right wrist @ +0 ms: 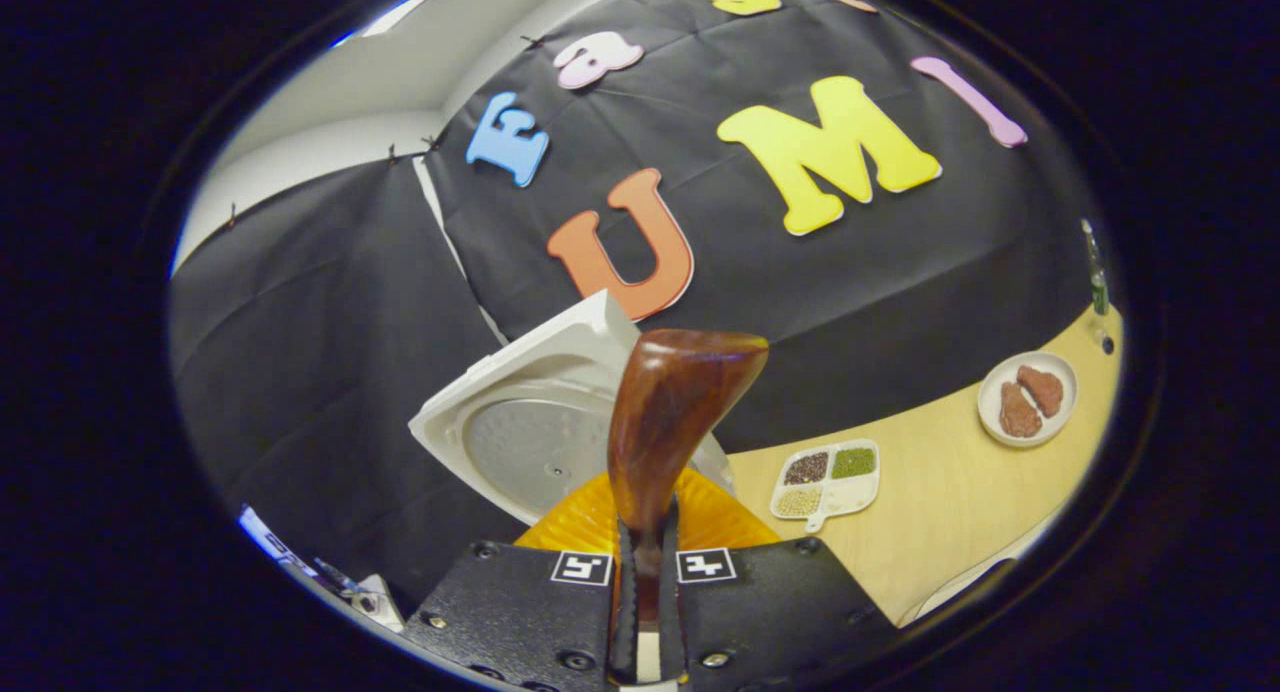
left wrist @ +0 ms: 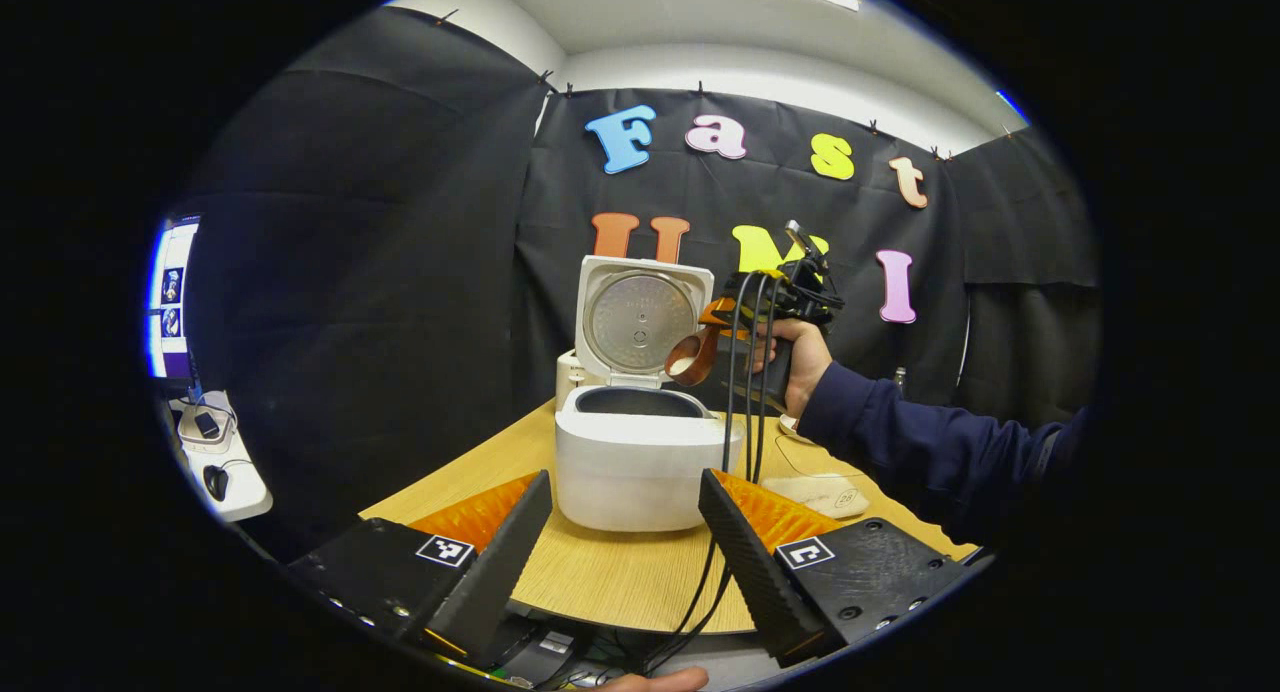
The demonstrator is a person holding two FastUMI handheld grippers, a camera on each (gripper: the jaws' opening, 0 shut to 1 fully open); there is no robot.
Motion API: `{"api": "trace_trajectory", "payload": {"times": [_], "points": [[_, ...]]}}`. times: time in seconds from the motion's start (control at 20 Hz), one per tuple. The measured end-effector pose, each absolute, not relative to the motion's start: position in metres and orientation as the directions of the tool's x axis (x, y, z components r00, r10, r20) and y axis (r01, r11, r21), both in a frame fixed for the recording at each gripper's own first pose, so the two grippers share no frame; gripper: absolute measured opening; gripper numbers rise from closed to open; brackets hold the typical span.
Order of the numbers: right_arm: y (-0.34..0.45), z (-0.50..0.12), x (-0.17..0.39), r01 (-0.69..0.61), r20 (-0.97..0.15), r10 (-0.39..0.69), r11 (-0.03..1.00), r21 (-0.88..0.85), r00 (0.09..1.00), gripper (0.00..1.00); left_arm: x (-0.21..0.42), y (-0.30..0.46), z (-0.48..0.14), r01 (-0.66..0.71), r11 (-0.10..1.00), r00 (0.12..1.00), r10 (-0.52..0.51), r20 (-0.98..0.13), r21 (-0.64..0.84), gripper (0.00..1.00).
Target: Close the left gripper, press the button to open the rice cooker; take a wooden spoon from the chopstick holder with the right hand, scoop a spoonful of rice and pour it into the rice cooker, then put the wooden spoon back into the chopstick holder.
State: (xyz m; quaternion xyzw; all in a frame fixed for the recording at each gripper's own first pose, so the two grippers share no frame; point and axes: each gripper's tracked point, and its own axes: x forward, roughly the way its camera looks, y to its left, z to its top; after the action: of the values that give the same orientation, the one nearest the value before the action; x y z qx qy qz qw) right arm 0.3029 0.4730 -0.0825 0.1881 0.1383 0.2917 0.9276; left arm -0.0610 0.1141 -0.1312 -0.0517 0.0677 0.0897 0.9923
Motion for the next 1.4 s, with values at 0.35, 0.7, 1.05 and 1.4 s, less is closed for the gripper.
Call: {"api": "trace_trajectory", "payload": {"times": [0.35,0.7,1.05,1.4], "points": [[0.522,-0.104,0.287,-0.626,-0.142,0.623,0.779,0.033,0.769,0.10,-0.063,0.117,-0.129,-0.202,0.976,0.970,0.189,-0.150,-0.076,0.94],[0.517,-0.084,0.270,-0.625,-0.107,0.616,0.775,-0.096,0.780,0.10,-0.060,0.115,-0.127,-0.209,0.974,0.967,0.192,-0.170,-0.087,0.94],[0.474,-0.062,0.250,-0.611,-0.071,0.608,0.780,-0.132,0.791,0.10,-0.050,0.101,-0.109,-0.224,0.972,0.967,0.212,-0.144,-0.071,0.94],[0.369,-0.030,0.232,-0.581,-0.038,0.580,0.811,-0.064,0.814,0.10,-0.025,0.082,-0.090,-0.228,0.968,0.970,0.217,-0.112,-0.103,0.94]]}}
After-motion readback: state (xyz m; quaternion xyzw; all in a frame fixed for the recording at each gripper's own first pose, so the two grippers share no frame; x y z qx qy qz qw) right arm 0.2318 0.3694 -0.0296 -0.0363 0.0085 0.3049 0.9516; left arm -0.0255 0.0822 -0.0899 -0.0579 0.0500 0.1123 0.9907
